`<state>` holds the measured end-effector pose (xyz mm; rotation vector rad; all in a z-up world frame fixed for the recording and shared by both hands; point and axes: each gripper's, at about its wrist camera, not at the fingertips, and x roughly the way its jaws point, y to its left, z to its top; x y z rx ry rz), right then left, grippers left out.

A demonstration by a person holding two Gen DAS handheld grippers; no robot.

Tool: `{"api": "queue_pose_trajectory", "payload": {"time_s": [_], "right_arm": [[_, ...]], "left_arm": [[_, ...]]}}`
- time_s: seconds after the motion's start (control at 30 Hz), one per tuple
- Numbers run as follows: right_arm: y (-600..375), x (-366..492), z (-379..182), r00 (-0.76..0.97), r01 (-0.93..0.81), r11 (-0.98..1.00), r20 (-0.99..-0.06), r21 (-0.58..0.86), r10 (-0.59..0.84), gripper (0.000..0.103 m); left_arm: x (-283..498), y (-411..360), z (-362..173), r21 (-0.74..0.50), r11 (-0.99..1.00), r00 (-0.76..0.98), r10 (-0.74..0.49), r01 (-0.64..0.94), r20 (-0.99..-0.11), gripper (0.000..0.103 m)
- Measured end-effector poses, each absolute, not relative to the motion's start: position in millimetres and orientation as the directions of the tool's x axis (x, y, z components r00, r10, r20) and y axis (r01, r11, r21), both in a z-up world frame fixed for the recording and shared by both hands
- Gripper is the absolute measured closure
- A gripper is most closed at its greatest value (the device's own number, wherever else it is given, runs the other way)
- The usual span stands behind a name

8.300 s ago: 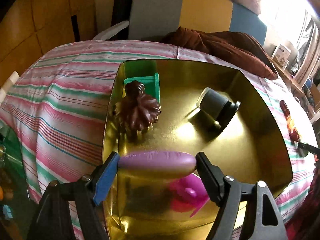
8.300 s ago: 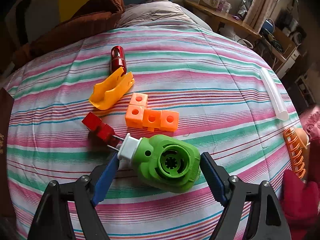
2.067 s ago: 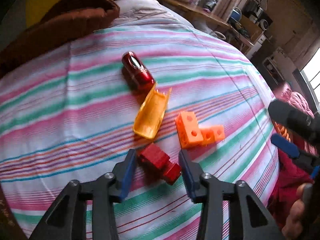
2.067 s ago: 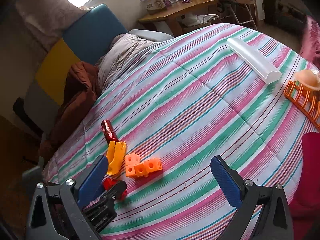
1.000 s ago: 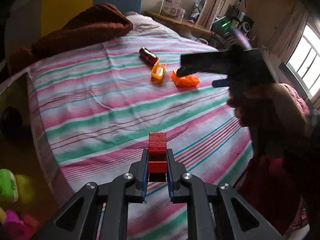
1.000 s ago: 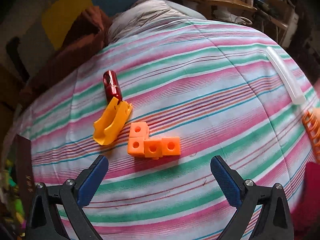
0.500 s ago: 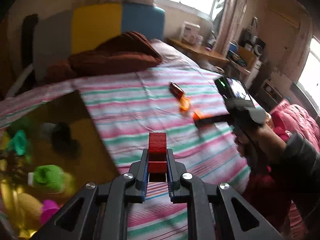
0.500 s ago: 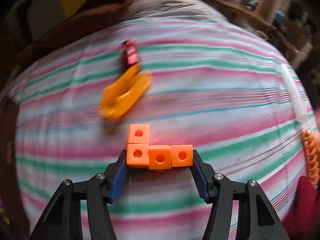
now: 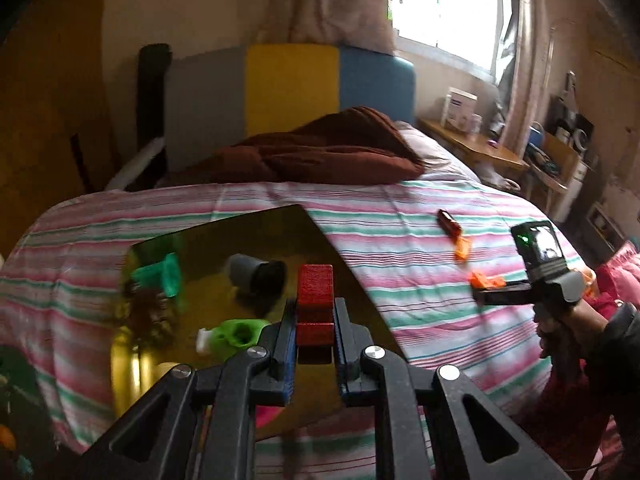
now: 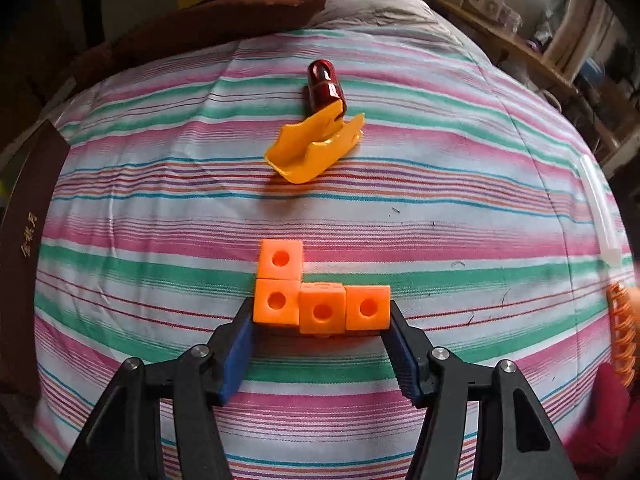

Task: Organize rigid objects
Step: 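Lower the red block into the tray and open the left gripper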

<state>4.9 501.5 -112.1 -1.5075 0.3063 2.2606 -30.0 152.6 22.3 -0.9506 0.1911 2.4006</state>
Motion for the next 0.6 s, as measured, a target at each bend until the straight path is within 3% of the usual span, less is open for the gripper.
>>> {"api": "queue_pose_trajectory", "payload": {"time_s": [0.6], "right_arm": [[497.3,-3.9,-112.5,-0.341,-0.425,-0.903,-0.911,-0.068,0.23,0.043]], "left_arm": [[-53.2,81.5,-2.8,-0.088,-0.918,-0.623,0.331,-0.387,-0.709,0.089]]}}
